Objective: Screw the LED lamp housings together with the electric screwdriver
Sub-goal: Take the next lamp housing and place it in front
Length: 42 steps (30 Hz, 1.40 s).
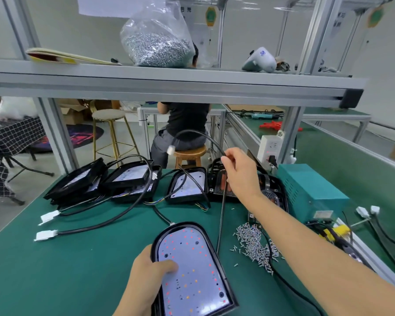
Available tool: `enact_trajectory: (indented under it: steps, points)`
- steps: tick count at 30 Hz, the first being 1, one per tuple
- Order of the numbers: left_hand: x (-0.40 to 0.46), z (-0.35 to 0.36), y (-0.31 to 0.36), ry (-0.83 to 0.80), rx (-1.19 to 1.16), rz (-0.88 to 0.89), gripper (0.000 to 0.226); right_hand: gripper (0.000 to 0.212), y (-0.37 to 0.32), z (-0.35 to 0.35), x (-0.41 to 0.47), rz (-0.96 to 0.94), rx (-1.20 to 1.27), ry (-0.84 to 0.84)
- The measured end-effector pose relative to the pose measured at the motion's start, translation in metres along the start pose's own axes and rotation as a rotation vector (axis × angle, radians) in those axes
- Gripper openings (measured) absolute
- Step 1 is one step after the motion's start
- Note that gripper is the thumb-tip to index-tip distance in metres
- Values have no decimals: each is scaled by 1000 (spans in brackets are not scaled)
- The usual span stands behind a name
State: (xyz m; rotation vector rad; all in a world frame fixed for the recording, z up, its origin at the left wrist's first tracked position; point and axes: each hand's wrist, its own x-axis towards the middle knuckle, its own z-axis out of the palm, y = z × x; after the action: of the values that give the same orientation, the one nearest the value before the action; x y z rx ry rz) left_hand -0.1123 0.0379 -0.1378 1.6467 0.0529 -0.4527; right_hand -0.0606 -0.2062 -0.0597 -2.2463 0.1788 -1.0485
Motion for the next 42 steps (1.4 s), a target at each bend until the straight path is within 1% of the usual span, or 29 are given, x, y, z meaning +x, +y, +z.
enact_trajectory:
  steps: [2,4,6,8,10,13,14,16,18,20,21,23,26,28,30,32,35,38,39,40,42]
  points:
    - [0,1,0,-10,-10,3,25,6,-12,-9,-4,-79,113,-35]
    - [-1,3,1,-30,-21,0,25,4,-21,-14,-8,-135,169,-77]
    - [-1,4,3,-32,-35,-1,25,4,-26,-12,-13,-194,128,-161]
    - [-2,5,4,-32,-41,-9,24,7,-28,-4,-18,-248,1,-276]
    - [-3,7,6,-39,-43,-15,21,11,-26,7,-25,-241,-111,-383]
    - [-2,7,8,-39,-47,-24,21,21,-21,21,-32,-173,-293,-485]
    - [-2,8,9,-37,-51,-31,20,25,-18,25,-36,-141,-307,-511]
    - [0,7,9,-37,-72,-44,22,33,-11,27,-45,-72,-227,-535]
    - [3,6,8,-36,-94,-61,27,33,1,20,-53,-15,-224,-429]
    - [6,5,7,-33,-121,-69,25,25,18,6,-55,92,-364,-306]
    - [7,4,6,-33,-134,-72,24,22,29,-3,-54,168,-465,-284]
    - [8,6,6,-34,-171,-76,21,19,48,-18,-51,312,-640,-303]
    - [7,9,8,-47,-258,-105,15,24,63,-23,-46,450,-706,-330]
    - [6,10,10,-46,-292,-107,10,26,65,-18,-42,469,-734,-339]
    - [5,8,12,-34,-301,-108,14,23,64,-13,-39,465,-739,-330]
    - [6,5,13,-26,-325,-131,20,22,62,-12,-38,485,-678,-268]
    - [10,-1,11,-38,-365,-207,9,31,59,-22,-39,493,-499,-82]
    - [15,-6,8,-63,-413,-278,5,39,47,-41,-40,429,-287,57]
    - [16,-7,7,-76,-425,-289,7,39,41,-48,-41,405,-214,84]
    - [17,-7,7,-87,-433,-295,13,39,35,-55,-42,395,-127,103]
    - [16,-8,5,-91,-464,-287,24,36,19,-67,-46,388,53,101]
